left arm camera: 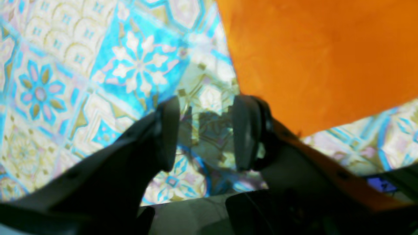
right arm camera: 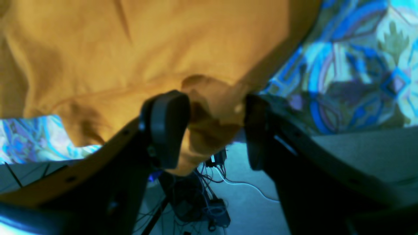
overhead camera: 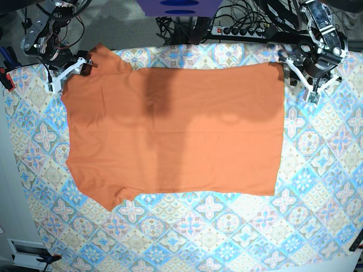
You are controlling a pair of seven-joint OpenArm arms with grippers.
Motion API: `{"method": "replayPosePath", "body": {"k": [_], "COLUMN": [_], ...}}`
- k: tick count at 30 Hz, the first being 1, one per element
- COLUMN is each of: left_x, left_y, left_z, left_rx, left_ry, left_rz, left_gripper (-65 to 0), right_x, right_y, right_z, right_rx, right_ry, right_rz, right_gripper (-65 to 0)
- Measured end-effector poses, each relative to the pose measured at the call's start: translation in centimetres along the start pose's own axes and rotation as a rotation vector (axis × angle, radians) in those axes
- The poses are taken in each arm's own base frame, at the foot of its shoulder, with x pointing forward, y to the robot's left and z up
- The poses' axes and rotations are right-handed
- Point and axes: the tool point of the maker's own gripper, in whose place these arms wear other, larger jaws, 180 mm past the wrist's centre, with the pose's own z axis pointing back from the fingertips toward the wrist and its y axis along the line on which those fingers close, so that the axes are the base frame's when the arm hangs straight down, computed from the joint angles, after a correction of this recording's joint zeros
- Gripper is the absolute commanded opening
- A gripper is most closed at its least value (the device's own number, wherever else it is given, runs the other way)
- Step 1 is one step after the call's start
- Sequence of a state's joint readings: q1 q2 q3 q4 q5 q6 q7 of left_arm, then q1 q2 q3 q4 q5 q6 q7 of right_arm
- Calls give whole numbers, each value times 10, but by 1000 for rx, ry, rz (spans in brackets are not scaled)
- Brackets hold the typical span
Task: Fold the T-shirt properly
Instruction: 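Close both grippers on the shoulder edges of the shirt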
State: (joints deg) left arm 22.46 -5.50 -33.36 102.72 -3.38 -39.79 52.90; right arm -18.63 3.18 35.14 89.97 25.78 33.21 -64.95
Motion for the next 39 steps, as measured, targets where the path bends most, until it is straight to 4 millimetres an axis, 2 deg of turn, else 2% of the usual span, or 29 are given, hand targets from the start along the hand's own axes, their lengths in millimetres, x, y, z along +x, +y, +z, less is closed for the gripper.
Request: {"method": "replayPosePath", "body": {"k": [3,10,17,23,27,31,39], "left_x": [-12,-38,-48,-43,-38,-28,-28], "left_y": [-10,-16,-21,-22,-35,-46,-47], "left_z": [-12,-24,-30,-33,-37,-41,-41], "left_rx": [-42,-77,-104,-111,-130,-158,-160], "left_ry": [41,109,117,111,126,96,94], "left_rz": [26,72,97,97,35,15,18], "left_gripper": [-401,-401,-401,-401,-401,-401,-402], "right_x": [-1,-3,-2,-5,-5,0,4], "right_y": [-1,-1,-1,5,8,14,18], "right_z": [0,1,0,-4,-9,-13,-15], "right_rx": [-2,-3,-2,-3,-28,-35,-21], "right_ry": [2,7,4,36,69,42,31], "right_rz": [0,-2,-1,45,114,100,101], "right_gripper": [-350,-350,-350,-350,-350,-350,-352]}}
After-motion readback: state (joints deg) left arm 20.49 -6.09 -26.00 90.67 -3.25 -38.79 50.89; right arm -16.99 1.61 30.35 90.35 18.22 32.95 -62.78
